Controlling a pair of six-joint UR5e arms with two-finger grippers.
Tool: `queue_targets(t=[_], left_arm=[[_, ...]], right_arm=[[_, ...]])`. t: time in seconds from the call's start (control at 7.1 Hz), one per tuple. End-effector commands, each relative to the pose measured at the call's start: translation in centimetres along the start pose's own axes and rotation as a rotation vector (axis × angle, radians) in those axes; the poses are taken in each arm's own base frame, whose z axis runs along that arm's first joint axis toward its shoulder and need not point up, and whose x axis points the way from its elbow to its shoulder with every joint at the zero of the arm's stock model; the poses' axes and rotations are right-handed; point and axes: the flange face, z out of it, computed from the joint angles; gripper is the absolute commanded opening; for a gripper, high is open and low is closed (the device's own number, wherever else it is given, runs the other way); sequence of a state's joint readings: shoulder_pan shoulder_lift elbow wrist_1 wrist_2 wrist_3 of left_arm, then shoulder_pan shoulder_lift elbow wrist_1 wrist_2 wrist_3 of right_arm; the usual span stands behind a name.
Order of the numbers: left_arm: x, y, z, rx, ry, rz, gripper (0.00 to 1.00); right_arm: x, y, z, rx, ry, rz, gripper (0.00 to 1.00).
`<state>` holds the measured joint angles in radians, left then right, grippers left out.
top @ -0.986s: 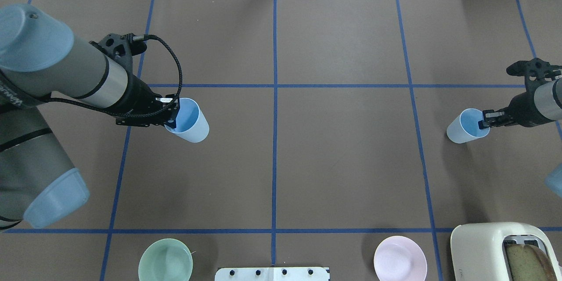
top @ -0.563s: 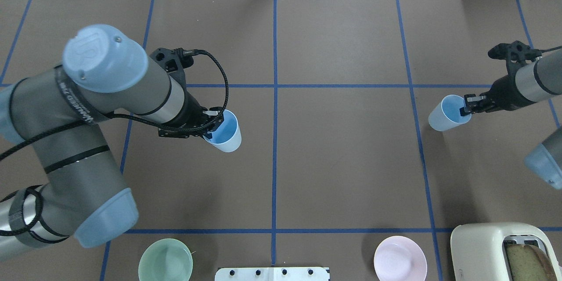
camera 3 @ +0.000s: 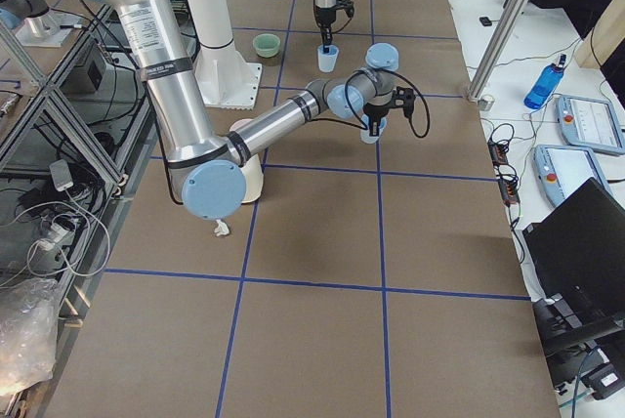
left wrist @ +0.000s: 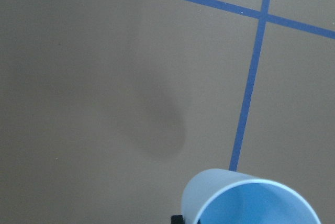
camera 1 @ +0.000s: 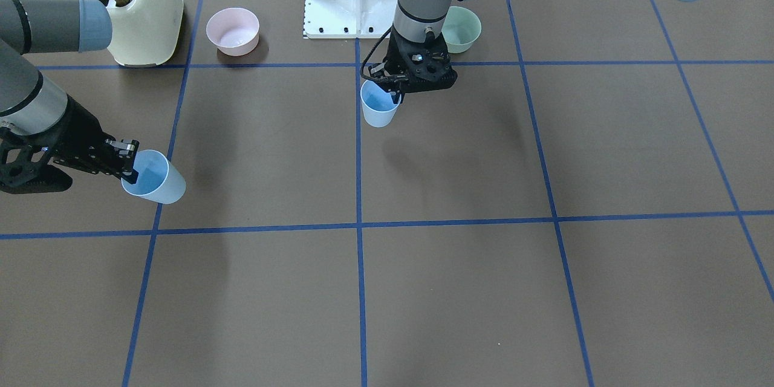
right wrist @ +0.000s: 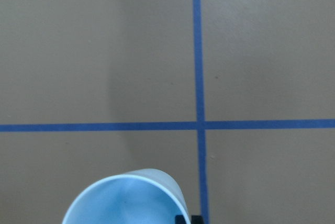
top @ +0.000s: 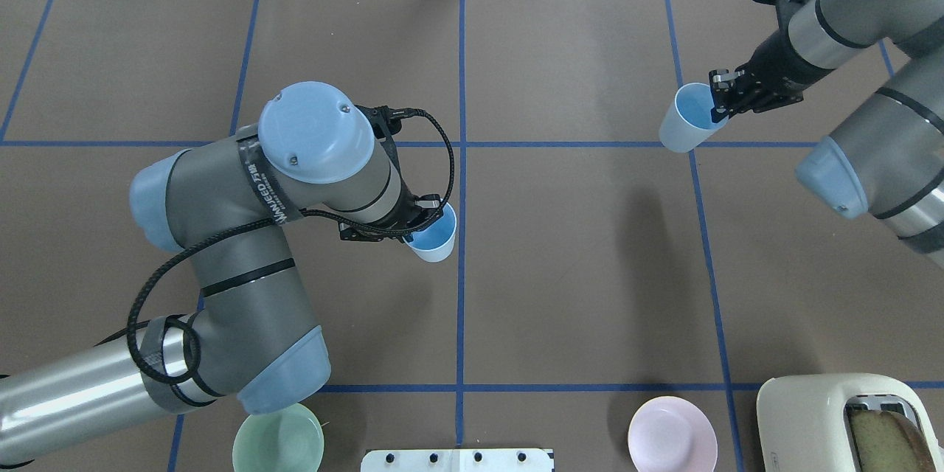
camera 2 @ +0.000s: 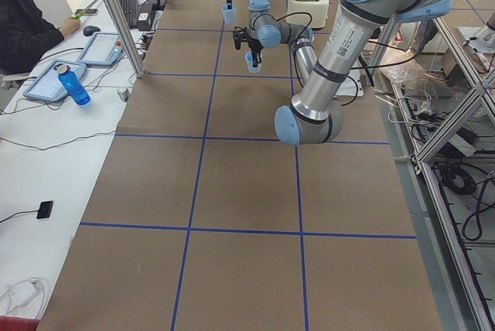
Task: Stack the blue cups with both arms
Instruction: 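Carry the left cup toward center while the right arm lifts its cup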
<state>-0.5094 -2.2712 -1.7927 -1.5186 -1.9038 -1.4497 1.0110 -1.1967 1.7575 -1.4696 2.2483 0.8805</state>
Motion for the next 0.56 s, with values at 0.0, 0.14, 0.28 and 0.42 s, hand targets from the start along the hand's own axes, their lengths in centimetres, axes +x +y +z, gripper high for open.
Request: queue_targets(t=[0.0,0.14,0.28,0.42], left_arm=[[1.4,-1.3,3.4,0.003,0.009,0.003,0.00],[1.9,-1.7,4.5,0.002,0.003,0.001,0.00],[2.8,-2.1,5.4,0.002,0.003,0.002,0.00],[2.8,-2.2,5.7,0.003,0.006,0.005,0.00]], right_arm=[[-4.3,-2.3,-1.9,-0.004,0.009,0.015,0.00],[-5.0,-2.8,-2.4,0.002,0.006,0.018,0.00],[-5.6,-3.2,-2.6,0.005,0.003,0.023,0.00],[-5.6,-3.2,-2.6,0.005,0.002,0.025,0.00]])
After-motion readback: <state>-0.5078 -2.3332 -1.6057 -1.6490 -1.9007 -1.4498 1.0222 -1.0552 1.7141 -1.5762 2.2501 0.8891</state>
